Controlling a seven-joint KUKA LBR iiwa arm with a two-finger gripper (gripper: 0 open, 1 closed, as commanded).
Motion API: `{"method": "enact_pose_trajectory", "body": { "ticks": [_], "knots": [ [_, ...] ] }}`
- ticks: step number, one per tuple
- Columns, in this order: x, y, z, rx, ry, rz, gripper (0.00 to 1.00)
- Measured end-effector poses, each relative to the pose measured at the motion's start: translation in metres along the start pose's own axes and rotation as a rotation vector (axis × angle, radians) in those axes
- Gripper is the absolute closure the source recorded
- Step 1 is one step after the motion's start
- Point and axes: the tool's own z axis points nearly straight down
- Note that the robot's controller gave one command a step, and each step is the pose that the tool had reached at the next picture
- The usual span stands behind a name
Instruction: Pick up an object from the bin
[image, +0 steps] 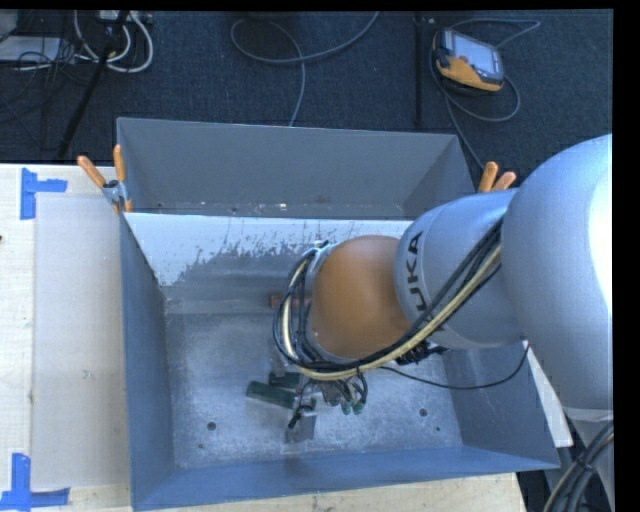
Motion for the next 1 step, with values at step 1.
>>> {"method": "enact_pose_trajectory", "body": {
  "ticks": [1],
  "knots": [
    [0.0025, -0.0047, -0.0340, -0.001, -0.006, 0.122, 0.00]
  ]
}}
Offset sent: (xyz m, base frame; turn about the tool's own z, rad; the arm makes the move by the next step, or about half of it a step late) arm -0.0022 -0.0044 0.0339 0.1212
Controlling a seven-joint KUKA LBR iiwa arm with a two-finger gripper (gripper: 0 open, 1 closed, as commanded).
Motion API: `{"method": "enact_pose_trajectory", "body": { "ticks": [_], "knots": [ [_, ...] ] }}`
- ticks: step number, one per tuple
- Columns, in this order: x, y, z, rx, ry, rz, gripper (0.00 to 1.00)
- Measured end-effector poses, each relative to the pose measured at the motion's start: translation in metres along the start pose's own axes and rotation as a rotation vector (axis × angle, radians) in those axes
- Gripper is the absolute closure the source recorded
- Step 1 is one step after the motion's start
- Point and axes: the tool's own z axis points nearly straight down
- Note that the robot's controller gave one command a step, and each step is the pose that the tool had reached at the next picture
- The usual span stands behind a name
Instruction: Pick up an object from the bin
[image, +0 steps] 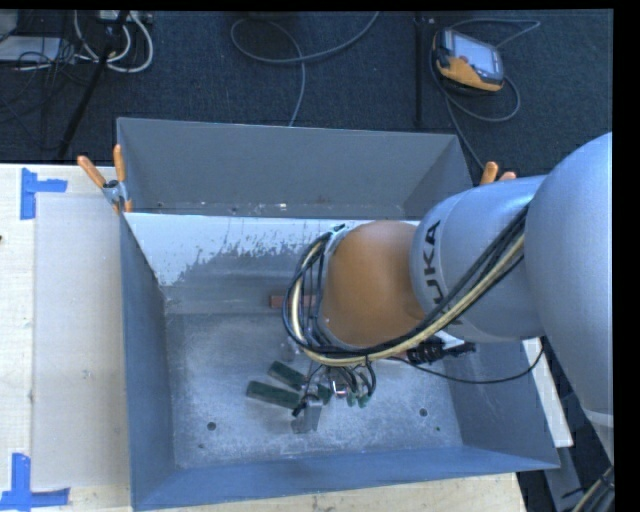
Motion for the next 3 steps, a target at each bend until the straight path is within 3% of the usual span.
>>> {"method": "enact_pose_trajectory", "body": {
  "ticks": [1, 2, 3],
  "knots": [
    [0.013, 0.000, -0.007, 0.001, 0.004, 0.193, 0.00],
    [0.003, -0.004, 0.032, 0.002, 0.006, 0.378, 0.00],
    [0.003, -0.004, 0.032, 0.001, 0.004, 0.380, 0.00]
  ]
}}
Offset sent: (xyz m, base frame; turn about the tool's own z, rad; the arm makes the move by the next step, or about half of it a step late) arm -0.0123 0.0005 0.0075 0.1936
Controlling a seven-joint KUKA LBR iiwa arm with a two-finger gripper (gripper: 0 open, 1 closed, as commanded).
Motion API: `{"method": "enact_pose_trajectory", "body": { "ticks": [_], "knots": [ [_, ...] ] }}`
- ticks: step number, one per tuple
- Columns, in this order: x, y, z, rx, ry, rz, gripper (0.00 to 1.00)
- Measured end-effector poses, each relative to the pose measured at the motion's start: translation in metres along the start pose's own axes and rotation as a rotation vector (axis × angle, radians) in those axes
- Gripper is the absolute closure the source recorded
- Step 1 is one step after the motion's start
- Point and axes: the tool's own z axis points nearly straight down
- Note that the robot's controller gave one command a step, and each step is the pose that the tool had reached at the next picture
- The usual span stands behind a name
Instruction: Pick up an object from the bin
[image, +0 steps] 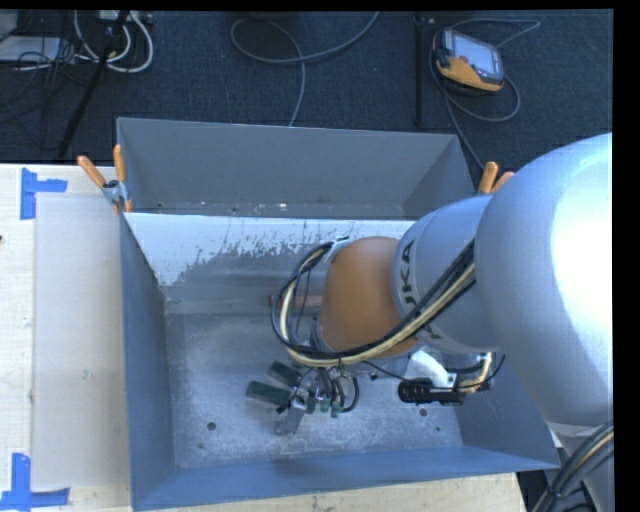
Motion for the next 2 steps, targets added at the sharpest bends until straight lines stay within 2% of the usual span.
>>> {"method": "enact_pose_trajectory", "body": {
  "ticks": [1, 2],
  "knots": [
    [0.000, 0.000, 0.000, 0.000, 0.000, 0.002, 1.00],
    [-0.002, 0.000, -0.077, -0.004, -0.007, 0.000, 1.00]
  ]
}}
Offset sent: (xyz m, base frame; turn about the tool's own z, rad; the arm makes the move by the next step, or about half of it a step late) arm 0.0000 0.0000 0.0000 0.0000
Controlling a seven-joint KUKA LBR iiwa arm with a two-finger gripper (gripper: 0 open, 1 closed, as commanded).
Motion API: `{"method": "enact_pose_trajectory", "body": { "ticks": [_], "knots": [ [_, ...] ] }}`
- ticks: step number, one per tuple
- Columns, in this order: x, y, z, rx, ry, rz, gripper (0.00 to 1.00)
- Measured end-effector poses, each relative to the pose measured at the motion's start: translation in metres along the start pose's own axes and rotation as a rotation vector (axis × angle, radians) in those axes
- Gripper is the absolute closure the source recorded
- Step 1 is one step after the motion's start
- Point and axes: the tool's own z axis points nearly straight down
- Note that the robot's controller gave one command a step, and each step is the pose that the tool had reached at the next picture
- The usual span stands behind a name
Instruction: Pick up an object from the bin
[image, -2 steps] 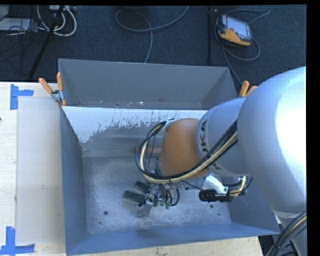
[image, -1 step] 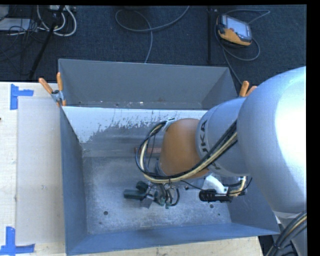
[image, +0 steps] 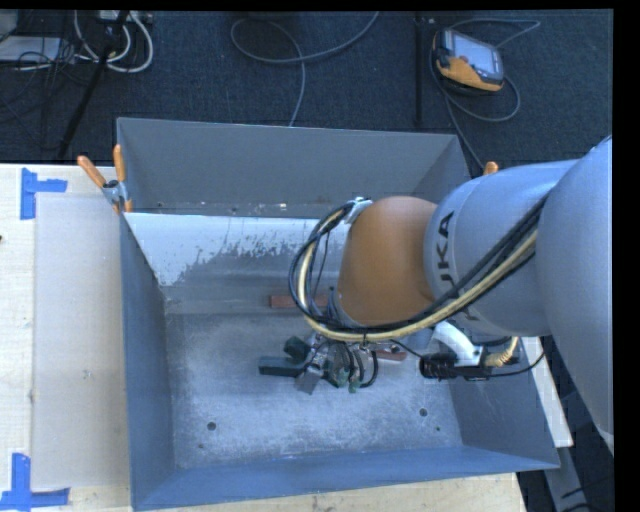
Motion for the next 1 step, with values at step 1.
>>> {"method": "enact_pose_trajectory", "body": {
  "ticks": [1],
  "knots": [
    [-0.0008, 0.0002, -0.0267, 0.002, 0.004, -0.002, 1.00]
  ]
}}
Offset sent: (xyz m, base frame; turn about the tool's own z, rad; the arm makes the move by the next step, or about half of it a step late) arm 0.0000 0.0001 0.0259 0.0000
